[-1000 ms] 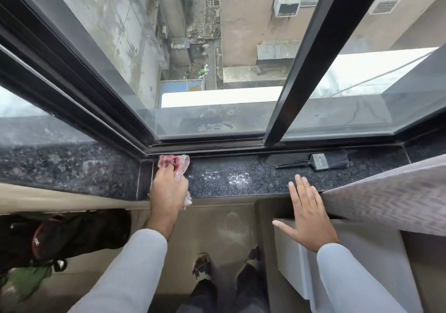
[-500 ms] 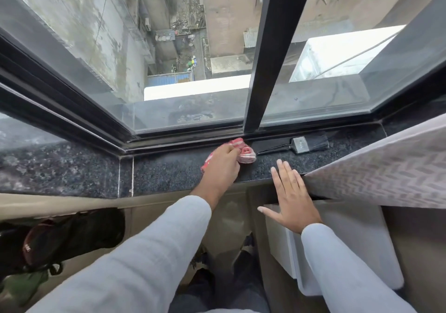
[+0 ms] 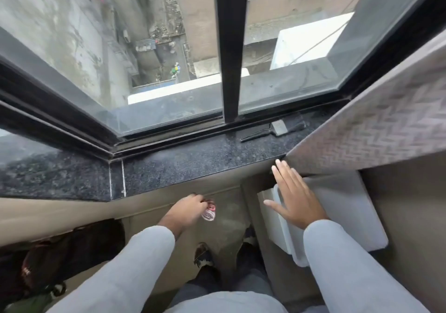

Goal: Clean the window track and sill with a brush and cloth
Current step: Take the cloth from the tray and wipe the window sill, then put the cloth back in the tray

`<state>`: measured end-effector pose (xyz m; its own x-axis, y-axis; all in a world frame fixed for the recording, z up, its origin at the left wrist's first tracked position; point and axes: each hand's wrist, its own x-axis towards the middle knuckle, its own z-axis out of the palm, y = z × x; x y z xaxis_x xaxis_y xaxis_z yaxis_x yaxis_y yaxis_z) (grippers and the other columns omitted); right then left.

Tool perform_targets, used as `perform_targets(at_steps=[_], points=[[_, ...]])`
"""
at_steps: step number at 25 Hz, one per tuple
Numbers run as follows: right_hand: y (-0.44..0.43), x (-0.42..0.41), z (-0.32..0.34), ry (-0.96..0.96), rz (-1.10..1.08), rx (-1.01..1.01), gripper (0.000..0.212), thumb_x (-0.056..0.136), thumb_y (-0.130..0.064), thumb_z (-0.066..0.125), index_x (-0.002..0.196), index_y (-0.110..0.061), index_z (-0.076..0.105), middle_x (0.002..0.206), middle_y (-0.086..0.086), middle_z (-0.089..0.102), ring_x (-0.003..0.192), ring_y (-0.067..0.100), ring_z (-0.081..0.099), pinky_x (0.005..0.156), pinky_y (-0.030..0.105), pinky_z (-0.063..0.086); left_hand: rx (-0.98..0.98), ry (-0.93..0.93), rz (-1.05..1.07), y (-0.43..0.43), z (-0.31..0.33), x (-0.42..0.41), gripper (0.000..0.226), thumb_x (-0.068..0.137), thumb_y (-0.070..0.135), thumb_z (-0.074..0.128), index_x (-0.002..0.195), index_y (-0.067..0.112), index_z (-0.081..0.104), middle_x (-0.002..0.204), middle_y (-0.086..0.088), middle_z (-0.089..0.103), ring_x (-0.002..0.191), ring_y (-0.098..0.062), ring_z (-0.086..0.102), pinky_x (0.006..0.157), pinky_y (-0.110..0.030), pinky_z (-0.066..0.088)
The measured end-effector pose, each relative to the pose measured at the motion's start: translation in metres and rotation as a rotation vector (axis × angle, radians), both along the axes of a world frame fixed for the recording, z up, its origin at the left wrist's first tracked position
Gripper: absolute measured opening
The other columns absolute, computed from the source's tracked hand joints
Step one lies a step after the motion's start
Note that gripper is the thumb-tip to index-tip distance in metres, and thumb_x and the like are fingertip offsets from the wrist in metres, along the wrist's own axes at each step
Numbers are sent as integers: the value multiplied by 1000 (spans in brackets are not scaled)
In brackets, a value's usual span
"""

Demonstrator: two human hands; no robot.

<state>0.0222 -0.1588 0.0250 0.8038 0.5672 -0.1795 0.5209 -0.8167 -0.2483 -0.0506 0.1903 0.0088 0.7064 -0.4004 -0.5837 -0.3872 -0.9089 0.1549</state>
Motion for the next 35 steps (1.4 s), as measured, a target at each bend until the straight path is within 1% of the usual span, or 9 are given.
perform_targets(at_steps=[3, 6, 10, 18, 22, 25, 29, 32, 35], points=[[-68, -65, -17, 43, -271, -5, 93, 101, -74, 29, 166, -9, 16, 177, 9, 8, 164, 25, 11, 132, 40, 10, 1, -3, -126, -23, 1, 18, 35, 101, 29, 41, 124, 18, 65, 122, -8, 66, 113, -32, 65, 88, -43, 56], [-128, -144, -38, 99, -600, -74, 92, 102, -72, 20, 160, -1, 32, 171, 20, 28, 158, 37, 31, 130, 38, 6, -336, -251, -364, -114, 15, 44, 30, 94, 36, 50, 115, 27, 69, 115, 7, 73, 101, -22, 69, 80, -36, 55], [-133, -167, -53, 75, -713, -85, 88, 100, -66, 36, 153, 3, 44, 167, 27, 36, 155, 41, 35, 126, 51, 24, -671, -521, -524, -201, 49, 72, 20, 100, 24, 61, 116, 22, 73, 114, 7, 74, 100, -24, 60, 87, -37, 47], [-148, -187, -81, 83, -767, -100, 76, 101, -58, 38, 154, -4, 45, 171, 22, 31, 161, 34, 22, 127, 51, 29, -460, -180, -752, -300, -34, 62, 3, 85, 12, 76, 87, 11, 74, 91, -8, 69, 85, -31, 64, 65, -41, 59], [-148, -183, -78, 85, -749, -118, 83, 101, -63, 35, 157, -1, 40, 171, 22, 31, 161, 34, 23, 129, 50, 23, -285, 21, -614, -300, -21, 59, 47, 78, 40, 56, 115, 16, 73, 120, -7, 66, 111, -30, 59, 92, -40, 53], [-136, -155, -65, 67, -654, -103, 87, 101, -65, 33, 158, 0, 35, 171, 21, 29, 160, 34, 26, 129, 45, 15, -389, -76, -441, -270, -9, 71, 55, 71, 48, 55, 111, 14, 73, 118, -9, 68, 107, -32, 61, 90, -42, 52], [-77, -84, -35, -23, -420, -68, 86, 104, -65, 29, 162, -2, 28, 172, 20, 28, 160, 33, 25, 128, 43, 15, -466, -425, -62, -188, 14, 78, 55, 91, 36, 65, 133, 1, 63, 143, -21, 59, 139, -39, 50, 120, -48, 37], [-11, -36, -14, -67, -227, -10, 88, 100, -64, 42, 161, -2, 29, 172, 19, 29, 160, 32, 26, 129, 47, 27, -347, -590, 262, -119, 30, 63, 60, 100, 37, 57, 143, -6, 53, 154, -24, 49, 148, -39, 41, 123, -51, 33], [45, -5, -2, -107, -104, -8, 90, 101, -65, 40, 162, -1, 27, 173, 20, 26, 161, 32, 23, 129, 49, 28, -163, -545, 489, -56, 33, 43, 75, 103, 51, 40, 152, -5, 40, 163, -23, 37, 152, -40, 33, 124, -54, 31]])
